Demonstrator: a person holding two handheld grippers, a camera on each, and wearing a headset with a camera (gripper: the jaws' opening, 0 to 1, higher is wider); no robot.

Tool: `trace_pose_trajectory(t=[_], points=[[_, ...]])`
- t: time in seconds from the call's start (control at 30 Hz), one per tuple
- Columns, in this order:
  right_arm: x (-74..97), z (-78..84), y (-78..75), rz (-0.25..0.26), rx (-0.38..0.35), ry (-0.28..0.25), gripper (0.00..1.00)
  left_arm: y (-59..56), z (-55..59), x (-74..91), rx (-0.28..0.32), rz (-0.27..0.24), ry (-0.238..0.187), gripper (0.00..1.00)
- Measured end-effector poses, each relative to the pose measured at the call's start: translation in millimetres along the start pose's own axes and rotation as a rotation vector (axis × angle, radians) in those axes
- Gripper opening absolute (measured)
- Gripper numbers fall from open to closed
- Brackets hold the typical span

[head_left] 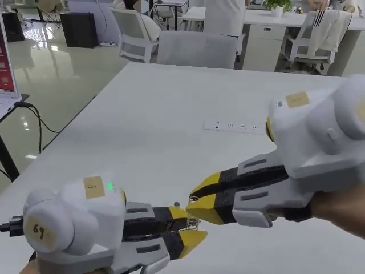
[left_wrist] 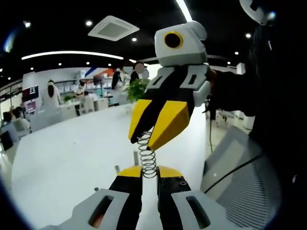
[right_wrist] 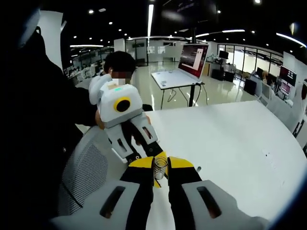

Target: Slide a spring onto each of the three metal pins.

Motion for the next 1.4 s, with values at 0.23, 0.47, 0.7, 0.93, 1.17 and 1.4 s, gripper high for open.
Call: trace_pose_trajectory(t=[0.23, 0.47, 0.7, 0.93, 1.17, 1.4], points=[[-1.2, -0.4, 0.2, 0.007, 0.006, -0.014, 0.08, -1.1, -0.1, -0.7, 0.012, -0.003, -0.002, 0.03], [0.3, 5.4, 0.6, 0.018, 0.014, 0.047, 0.08, 0.6, 4.8, 1.1, -0.085, -0.022, 0.055, 0.03], [2.6, 16.4, 2.6, 0.014, 0.018, 0.16, 0.08, -5.2, 8.6, 0.1, -0.216, -0.002, 0.127, 0.02], [0.7, 25.9, 10.5, -0.024, 0.065, 0.32, 0.08, -15.8, 13.2, -6.4, -0.328, 0.041, 0.202, 0.02], [-2.1, 32.7, 11.2, -0.045, 0.087, 0.405, 0.08, -17.9, 18.5, -6.5, -0.32, 0.053, 0.229, 0.02], [-7.7, 38.3, 8.9, -0.056, 0.134, 0.469, 0.09, -17.2, 17.9, -8.2, -0.292, 0.047, 0.217, 0.02]])
Point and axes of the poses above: the centre of the closed fingertips' face, and the gripper's own axes: x roughly backward along the fingers, y roughly to its left, z roughly out of its underside, the point moved 3 cm from there along x, roughly backward along the fingers, and after that the axes turned 6 degrees about -x, right-handed, at the moved point
